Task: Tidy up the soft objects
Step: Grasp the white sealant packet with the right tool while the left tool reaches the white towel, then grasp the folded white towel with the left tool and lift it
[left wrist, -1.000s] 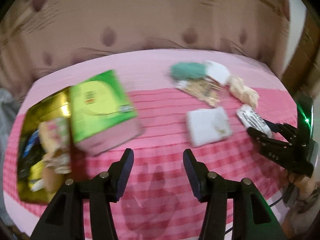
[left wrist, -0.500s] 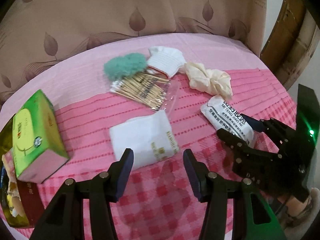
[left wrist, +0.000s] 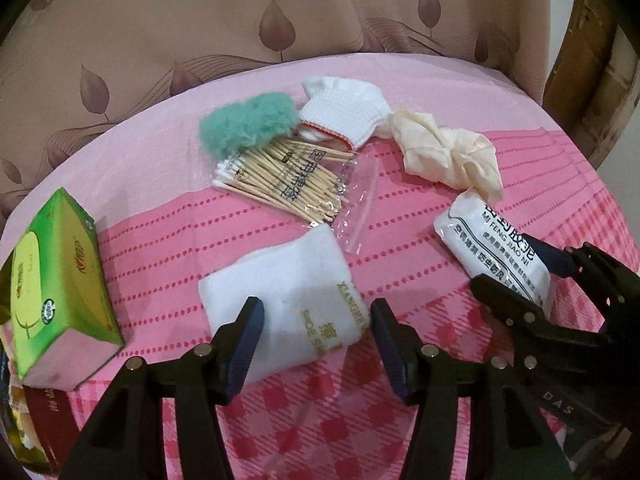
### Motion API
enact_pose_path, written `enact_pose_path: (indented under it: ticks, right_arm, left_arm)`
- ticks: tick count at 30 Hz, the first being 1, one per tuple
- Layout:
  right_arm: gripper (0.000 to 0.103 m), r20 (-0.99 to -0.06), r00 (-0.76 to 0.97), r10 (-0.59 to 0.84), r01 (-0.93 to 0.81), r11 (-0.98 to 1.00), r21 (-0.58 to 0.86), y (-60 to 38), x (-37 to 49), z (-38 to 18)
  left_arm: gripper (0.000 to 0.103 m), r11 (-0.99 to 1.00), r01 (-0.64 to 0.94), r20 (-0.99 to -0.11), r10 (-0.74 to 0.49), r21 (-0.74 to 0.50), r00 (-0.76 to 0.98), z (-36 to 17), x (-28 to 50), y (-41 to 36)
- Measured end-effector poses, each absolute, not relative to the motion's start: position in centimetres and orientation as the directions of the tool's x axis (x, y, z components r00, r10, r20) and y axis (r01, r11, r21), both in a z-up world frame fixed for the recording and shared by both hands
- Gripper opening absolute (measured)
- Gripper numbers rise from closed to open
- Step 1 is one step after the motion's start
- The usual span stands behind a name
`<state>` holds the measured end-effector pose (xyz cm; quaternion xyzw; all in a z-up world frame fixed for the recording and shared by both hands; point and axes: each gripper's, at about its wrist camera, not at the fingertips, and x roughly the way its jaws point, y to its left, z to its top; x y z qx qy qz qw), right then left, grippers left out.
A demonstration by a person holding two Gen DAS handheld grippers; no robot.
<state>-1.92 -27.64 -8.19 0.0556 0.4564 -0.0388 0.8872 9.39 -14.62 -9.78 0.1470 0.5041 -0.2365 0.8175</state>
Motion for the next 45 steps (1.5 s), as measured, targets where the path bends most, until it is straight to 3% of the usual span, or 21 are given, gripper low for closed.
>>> enact_pose_path:
  ticks: [5, 7, 9, 10, 26, 45]
  right_arm:
    - [0.057, -0.814, 0.58, -0.019, 0.12, 0.991, 0.063, -27.6, -2.0, -8.2]
    - [0.057, -0.814, 0.58, -0.019, 0.12, 0.991, 0.063, -27.6, -1.9, -8.2]
    - [0.057, -0.814, 0.58, -0.019, 0.12, 0.991, 0.062, -27.6, -1.9, -8.2]
    - [0.057, -0.814, 0.58, -0.019, 0.12, 0.991, 0.063, -27.6, -1.9, -8.2]
    - [0.059, -0.815, 0.579, -0.022, 0.122, 0.991, 0.06, -27.5, -1.9, -8.2]
    - [0.056, -0.817, 0.575, -0.039, 0.12, 0.992, 0.037, -27.3, -1.7, -8.3]
  left_arm:
    - [0.054, 0.847, 0.532, -0.885, -0.253, -0.007, 0.39, -10.0, 9.6, -14.5]
    - [0.045, 0.841, 0.541, -0.884, -0.251, 0.002, 0.394, -10.0, 9.5, -14.6]
    - [0.017, 0.837, 0.548, -0.881, -0.262, -0.004, 0.393, -9.7, 9.2, -14.6]
    - [0.016, 0.833, 0.552, -0.881, -0.284, -0.031, 0.379, -9.5, 9.2, -14.4]
    - [0.012, 0.843, 0.533, -0.859, -0.328, -0.078, 0.393, -6.9, 8.5, -12.4]
    - [0.012, 0.88, 0.474, -0.827, -0.287, -0.029, 0.484, -2.3, 7.1, -8.3]
